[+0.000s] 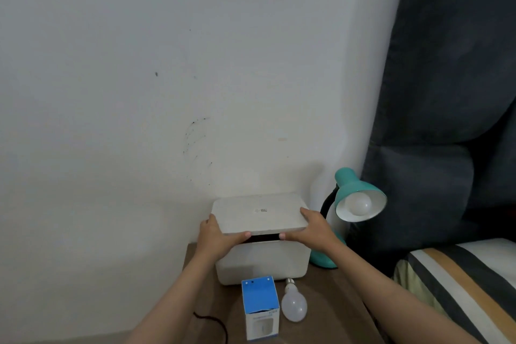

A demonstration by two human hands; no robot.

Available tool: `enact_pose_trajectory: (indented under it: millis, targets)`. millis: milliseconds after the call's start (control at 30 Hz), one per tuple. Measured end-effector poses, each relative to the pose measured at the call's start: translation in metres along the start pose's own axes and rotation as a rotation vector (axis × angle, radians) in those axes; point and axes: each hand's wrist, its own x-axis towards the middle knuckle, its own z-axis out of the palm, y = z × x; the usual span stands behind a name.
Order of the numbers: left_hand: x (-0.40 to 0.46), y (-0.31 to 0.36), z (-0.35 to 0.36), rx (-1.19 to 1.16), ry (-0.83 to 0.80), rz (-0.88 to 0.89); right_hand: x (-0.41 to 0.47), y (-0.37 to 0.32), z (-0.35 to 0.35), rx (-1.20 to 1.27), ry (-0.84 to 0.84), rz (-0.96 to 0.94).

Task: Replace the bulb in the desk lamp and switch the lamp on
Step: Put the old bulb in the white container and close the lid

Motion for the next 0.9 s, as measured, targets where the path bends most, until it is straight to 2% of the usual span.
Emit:
enact_pose_trajectory:
  millis: [367, 633, 900]
  targets:
    - [0.006, 0.003, -0.01, -0.074, 0.019, 0.055, 0.0, -0.013, -0.013, -0.042, 0.042, -0.048]
    - [-0.053, 0.023, -0.021, -0.004, 0.147, 0.212, -0.038, -0.005, -0.015, -0.083, 0.159, -0.148]
    - [-0.163, -0.007, 0.009, 0.06, 0.185, 0.207, -0.144, 0.046, -0.009, -0.083, 0.156, -0.171]
